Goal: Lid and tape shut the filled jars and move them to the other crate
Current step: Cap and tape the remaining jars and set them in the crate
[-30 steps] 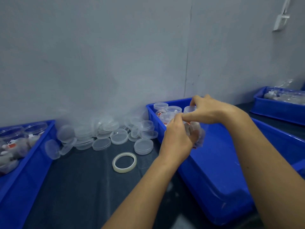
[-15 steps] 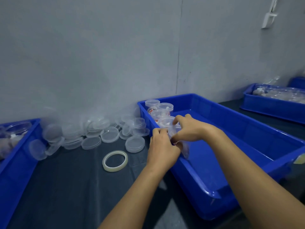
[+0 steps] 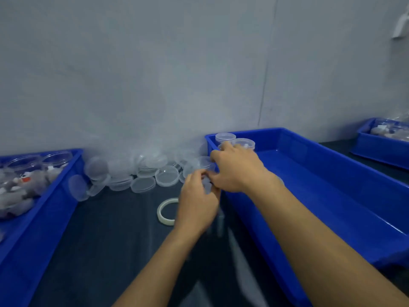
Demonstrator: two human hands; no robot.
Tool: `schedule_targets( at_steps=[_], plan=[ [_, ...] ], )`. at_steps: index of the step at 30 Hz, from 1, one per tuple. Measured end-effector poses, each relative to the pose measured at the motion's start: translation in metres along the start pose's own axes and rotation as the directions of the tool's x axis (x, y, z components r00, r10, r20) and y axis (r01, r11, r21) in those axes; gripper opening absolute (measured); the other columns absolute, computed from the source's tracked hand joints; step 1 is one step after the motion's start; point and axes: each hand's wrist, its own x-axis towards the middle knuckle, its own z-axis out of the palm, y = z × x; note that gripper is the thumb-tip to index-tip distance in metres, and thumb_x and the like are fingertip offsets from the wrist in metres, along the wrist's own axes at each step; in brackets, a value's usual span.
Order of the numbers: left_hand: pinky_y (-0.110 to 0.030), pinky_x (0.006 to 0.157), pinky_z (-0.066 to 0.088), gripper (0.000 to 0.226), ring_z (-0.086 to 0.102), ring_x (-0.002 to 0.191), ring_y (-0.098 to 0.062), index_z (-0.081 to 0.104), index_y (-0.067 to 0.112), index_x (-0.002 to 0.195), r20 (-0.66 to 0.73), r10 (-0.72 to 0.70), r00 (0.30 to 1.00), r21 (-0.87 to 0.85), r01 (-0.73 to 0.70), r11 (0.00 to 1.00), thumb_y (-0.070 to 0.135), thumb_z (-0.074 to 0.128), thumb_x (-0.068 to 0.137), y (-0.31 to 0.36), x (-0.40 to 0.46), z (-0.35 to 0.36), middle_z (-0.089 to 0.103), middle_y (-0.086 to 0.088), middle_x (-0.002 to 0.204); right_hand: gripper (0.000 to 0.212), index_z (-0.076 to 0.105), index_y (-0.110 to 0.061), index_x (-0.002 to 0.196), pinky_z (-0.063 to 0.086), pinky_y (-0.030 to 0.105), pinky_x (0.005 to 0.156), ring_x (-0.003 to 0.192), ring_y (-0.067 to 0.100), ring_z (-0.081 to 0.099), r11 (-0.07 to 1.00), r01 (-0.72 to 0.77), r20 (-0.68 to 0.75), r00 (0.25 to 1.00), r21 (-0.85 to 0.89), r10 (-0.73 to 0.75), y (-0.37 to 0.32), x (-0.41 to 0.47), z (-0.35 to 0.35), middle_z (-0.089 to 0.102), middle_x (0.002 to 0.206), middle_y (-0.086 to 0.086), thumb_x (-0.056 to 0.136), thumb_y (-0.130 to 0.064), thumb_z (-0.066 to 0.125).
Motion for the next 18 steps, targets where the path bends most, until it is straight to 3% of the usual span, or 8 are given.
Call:
schedule_targets(
  at_steps=[5,8,11,14,18],
  plan=[
    [-0.040,0.101,0.052,0.027,0.065,0.114,-0.021,0.069,0.017,0.122,-0.147,-0.197,0.969,0.095,0.212,0.973,0.014,0.067,0.095,-0.068,-0.011,-0.070,0.070,-0.002,0.122,0.034,0.067,-0.026,0.121,0.050,0.044,0.095,0.121,0.033,0.059,0.940,0.124,0.103,0.981,0.318,-0.164,-0.081,0.004,0.060,0.060,0.131,0.006,0.099,-0.045,0.050],
    [-0.028,0.098,0.047,0.026,0.066,0.112,-0.020,0.070,0.012,0.123,-0.222,-0.260,0.940,0.168,0.300,0.939,0.011,0.068,0.097,-0.111,-0.032,-0.097,0.068,-0.005,0.121,0.039,0.060,-0.025,0.129,0.046,0.044,0.099,0.124,0.032,0.052,0.952,0.134,0.142,0.974,0.275,-0.178,-0.109,-0.007,0.114,0.054,0.133,0.006,0.098,-0.045,0.050],
    [-0.025,0.084,0.053,0.018,0.074,0.089,-0.013,0.071,0.017,0.106,-0.310,-0.347,0.885,-0.010,0.361,0.932,0.003,0.063,0.098,-0.136,-0.043,-0.114,0.071,-0.003,0.108,0.040,0.053,-0.030,0.131,0.039,0.042,0.101,0.127,0.026,0.047,0.966,0.162,0.042,0.984,0.203,-0.173,-0.120,-0.021,0.155,0.054,0.134,-0.001,0.096,-0.047,0.044],
    [-0.039,0.085,0.061,0.018,0.075,0.071,-0.006,0.069,0.018,0.098,-0.302,-0.456,0.837,-0.272,0.383,0.883,0.002,0.059,0.100,-0.144,-0.040,-0.119,0.072,-0.002,0.091,0.035,0.056,-0.036,0.126,0.039,0.041,0.096,0.122,0.023,0.050,0.966,0.143,-0.046,0.990,0.214,-0.137,-0.122,-0.024,0.167,0.057,0.128,-0.006,0.094,-0.048,0.046],
    [-0.042,0.087,0.063,0.017,0.076,0.072,-0.007,0.071,0.019,0.098,-0.233,-0.470,0.851,-0.265,0.410,0.873,0.007,0.060,0.097,-0.145,-0.034,-0.119,0.073,-0.002,0.097,0.029,0.054,-0.037,0.121,0.037,0.038,0.095,0.124,0.021,0.050,0.978,0.107,-0.032,0.994,0.176,-0.103,-0.130,-0.016,0.165,0.056,0.131,-0.009,0.094,-0.047,0.049]
  ],
)
